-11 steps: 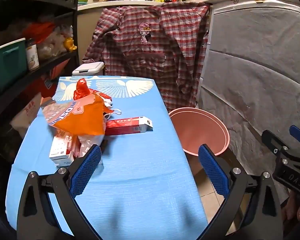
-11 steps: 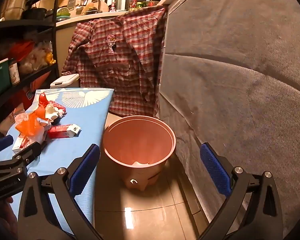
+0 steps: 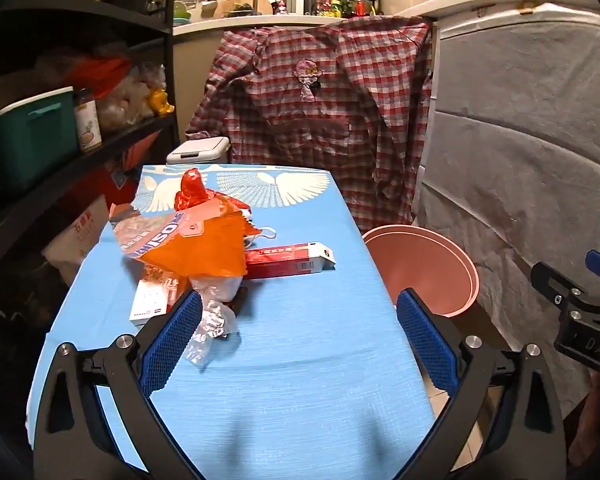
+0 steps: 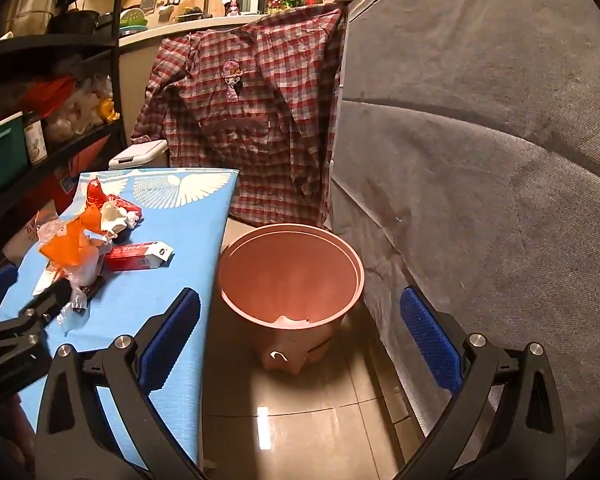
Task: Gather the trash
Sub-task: 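Move both grippers toward the pile of trash on the blue board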
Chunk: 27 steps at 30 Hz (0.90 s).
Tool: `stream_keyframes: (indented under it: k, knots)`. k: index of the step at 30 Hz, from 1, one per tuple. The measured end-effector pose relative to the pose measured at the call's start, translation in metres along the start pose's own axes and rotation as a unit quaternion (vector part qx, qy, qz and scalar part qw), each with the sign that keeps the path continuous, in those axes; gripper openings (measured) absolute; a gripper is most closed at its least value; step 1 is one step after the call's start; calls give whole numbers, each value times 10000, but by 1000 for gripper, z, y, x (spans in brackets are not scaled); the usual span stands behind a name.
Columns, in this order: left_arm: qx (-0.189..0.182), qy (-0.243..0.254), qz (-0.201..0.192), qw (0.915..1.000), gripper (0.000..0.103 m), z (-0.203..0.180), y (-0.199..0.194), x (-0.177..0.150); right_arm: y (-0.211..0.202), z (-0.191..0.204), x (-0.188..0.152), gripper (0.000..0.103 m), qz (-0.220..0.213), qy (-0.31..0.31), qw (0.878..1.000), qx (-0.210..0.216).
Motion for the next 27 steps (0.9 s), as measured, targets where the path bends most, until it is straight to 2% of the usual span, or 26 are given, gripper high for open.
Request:
stream_keyframes:
  k: [7,9,14,20,27]
  knots:
    - [23,36,105,9999,94,9,-4,-6,1,-14,-1,98,68,108,9999,44]
    - [-22,64,119,9999,93,11,-7,-8,1,-11,-2,92,91,96,9999,72]
    - [18,-4,160,9999,92,18,-9,-11,-4,-4,-4,91,55,68,9999,70]
    - [111,-133,163,9997,91,34,-14,-13,-3,10,-8,83,77,-10,9998,200]
    - [25,-167,246,9996,90,36,-13,-15,-5,15,-7,82,69,-16,9997,215]
Point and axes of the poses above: each gripper's, at about its wrist camera, not at the fingertips, and y roughly the way its jaws point, z to its left, x to its top, the point moved 9 cm from there along y, roughly the way its jaws point, and after that the axes turned 4 degrees about y, right-handed, at the moved point
